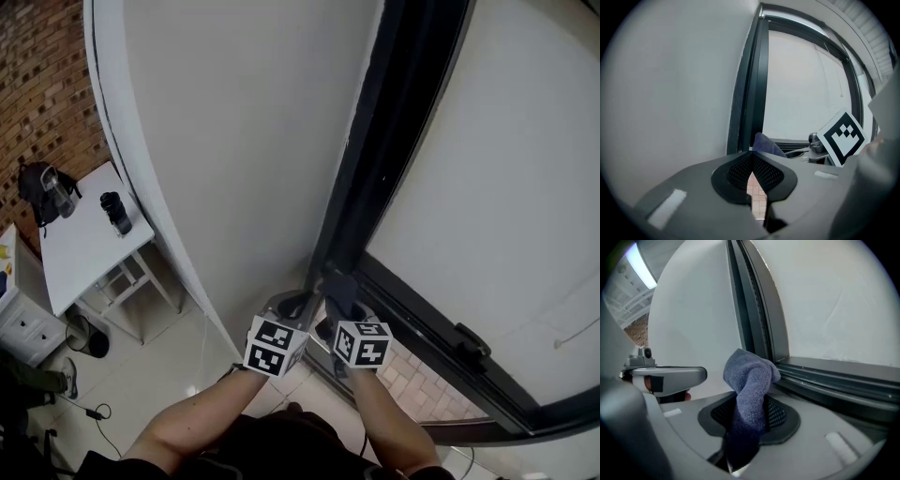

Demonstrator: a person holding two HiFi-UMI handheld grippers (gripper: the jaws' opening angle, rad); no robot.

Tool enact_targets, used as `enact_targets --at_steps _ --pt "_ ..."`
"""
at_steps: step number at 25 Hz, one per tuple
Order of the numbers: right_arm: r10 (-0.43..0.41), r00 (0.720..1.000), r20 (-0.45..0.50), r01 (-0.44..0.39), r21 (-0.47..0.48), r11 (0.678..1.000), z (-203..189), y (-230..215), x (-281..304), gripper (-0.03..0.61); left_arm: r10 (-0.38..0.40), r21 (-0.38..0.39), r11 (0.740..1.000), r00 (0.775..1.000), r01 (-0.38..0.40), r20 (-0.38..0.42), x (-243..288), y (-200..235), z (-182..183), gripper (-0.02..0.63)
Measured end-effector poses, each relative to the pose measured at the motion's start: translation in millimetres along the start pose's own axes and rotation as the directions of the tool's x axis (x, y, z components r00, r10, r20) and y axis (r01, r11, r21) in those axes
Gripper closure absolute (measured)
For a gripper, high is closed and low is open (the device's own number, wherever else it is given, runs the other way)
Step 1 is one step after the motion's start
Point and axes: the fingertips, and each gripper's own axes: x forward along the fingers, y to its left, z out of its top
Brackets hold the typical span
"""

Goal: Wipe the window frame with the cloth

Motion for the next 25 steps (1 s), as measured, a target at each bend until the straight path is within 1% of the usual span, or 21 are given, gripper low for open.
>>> enact_targets --at_steps 2,4,9,11,15,20,25 --pt "-0.028 1.0 0.014 0.027 0.028 0.999 -1 5 -7 0.445 -0.032 0.016 0.999 0.999 0.032 0.001 -7 -3 2 0.62" --pt "-0.047 0.999 0.02 0.046 0.032 0.998 -2 12 -11 0.445 -0.068 0.022 0.997 0.998 0.068 -0.006 -15 -4 0 0.62" --pt "-0.104 0.995 0.012 0.103 0.059 0.993 -10 18 -11 0.445 -0.1 0.012 0.995 0.995 0.101 -0.027 -25 5 -12 0.62" --pt "-0.116 0.993 0.003 0.116 0.054 0.992 -11 16 -8 0.445 -0.116 0.016 0.993 0.993 0.116 -0.027 -25 5 -13 0.62" --pt "-0.111 0.994 -0.014 0.111 0.049 0.993 -4 13 7 0.445 -0.129 0.023 0.991 0.991 0.13 -0.021 -18 4 -8 0.62" --pt "-0.101 0.995 -0.024 0.102 0.051 0.993 11 -1 24 0.445 -0.115 0.046 0.992 0.993 0.115 -0.002 -5 6 9 0.62" --pt "-0.082 0.996 -0.023 0.083 0.057 0.995 20 -6 28 0.445 -0.103 0.05 0.993 0.995 0.102 0.005 4 7 16 0.62"
